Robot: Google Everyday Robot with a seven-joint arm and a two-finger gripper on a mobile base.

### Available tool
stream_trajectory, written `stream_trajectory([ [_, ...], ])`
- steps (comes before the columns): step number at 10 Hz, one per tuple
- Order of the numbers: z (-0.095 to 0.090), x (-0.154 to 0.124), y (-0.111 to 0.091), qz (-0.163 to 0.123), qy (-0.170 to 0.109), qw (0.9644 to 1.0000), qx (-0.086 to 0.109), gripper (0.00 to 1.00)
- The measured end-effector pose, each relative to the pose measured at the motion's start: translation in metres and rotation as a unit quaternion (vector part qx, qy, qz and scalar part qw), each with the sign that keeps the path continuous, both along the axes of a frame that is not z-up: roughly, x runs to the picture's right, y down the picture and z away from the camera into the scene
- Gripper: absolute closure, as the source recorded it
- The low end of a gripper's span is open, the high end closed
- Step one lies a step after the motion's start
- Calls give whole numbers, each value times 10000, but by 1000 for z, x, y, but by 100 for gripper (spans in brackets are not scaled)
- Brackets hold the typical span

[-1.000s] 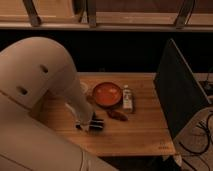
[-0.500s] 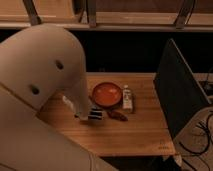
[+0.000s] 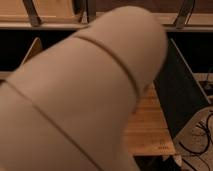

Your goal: Place the eraser in the ceramic cup

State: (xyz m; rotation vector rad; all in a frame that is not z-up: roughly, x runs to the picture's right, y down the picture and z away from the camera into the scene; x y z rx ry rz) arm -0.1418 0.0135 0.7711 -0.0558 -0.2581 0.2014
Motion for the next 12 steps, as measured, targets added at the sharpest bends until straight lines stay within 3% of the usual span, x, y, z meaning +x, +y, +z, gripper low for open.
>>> stream_trajectory([
  [5, -19, -12, -24, 89, -335, 9991, 247, 100],
  [9, -58, -19, -93, 272, -1158, 9902, 734, 100],
  [12, -69, -21, -108, 285, -1350, 9870, 824, 100],
])
